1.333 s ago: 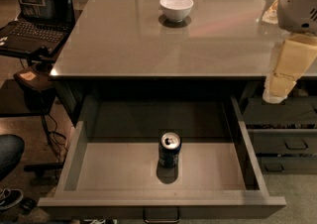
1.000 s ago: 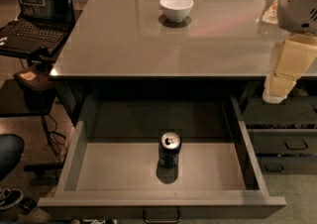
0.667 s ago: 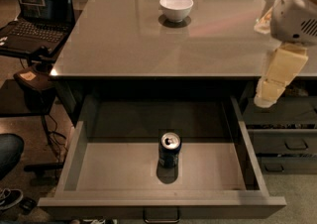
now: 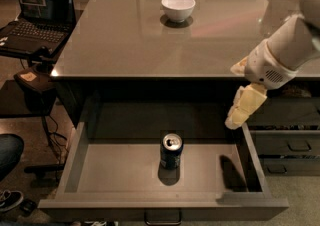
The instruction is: Pick pepsi can from top drawer and place on counter
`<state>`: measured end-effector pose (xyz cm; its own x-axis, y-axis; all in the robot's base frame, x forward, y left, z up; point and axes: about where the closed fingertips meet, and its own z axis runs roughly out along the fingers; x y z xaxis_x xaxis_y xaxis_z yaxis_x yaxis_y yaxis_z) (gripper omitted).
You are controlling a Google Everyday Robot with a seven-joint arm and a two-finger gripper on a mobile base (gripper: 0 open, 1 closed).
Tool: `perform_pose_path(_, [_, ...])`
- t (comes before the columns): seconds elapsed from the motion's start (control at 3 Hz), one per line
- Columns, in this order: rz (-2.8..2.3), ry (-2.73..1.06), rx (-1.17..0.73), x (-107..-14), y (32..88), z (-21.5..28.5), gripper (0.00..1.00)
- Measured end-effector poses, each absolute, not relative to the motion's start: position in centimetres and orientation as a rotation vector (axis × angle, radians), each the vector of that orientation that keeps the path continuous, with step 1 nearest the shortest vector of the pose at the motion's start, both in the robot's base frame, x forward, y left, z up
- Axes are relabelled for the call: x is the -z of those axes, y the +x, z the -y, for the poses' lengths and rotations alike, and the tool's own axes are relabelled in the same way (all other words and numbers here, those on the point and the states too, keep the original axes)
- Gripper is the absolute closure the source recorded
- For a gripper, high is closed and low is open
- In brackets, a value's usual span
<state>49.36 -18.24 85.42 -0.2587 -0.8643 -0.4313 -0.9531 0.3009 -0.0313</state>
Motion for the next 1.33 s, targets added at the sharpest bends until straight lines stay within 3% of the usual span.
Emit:
perform_pose_path(0.67, [-2.21,-1.605,-0.354,-84.4,49.2,18.3,0.0])
perform_pose_path(1.0, [-2.225,-1.556,-0.557,-78.6,47.3,18.0,0.0])
perform_pose_path(1.33, [-2.225,-1.557,-0.557,-78.6,47.3,18.0,0.0])
